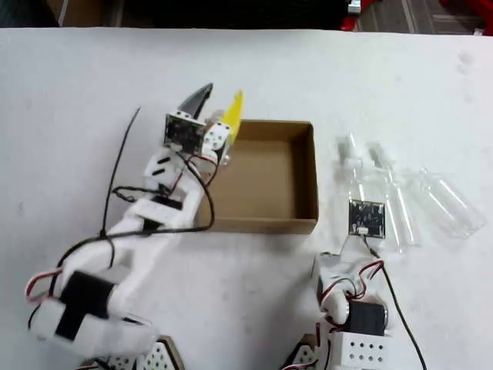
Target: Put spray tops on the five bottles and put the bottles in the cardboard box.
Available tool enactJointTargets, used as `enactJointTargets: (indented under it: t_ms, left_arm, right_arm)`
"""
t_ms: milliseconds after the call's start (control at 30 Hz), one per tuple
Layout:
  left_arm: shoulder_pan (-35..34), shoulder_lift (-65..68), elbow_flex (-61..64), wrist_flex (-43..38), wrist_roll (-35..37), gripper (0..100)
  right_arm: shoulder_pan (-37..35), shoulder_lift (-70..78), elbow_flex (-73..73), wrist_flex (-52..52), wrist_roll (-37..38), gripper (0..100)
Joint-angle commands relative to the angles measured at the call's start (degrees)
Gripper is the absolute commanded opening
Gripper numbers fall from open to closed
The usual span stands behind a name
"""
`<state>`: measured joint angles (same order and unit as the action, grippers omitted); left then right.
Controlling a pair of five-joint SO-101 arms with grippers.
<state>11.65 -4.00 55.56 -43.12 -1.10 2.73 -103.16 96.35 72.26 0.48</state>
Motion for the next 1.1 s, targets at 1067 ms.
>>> enactJointTargets:
  t_ms: [1067]
  left_arm:
    - [-16.40,17.36,-67.52,128.26,5.01,19]
  right_arm:
    - [-0.31,-0.13,0.44,0.40,0.70,1.7]
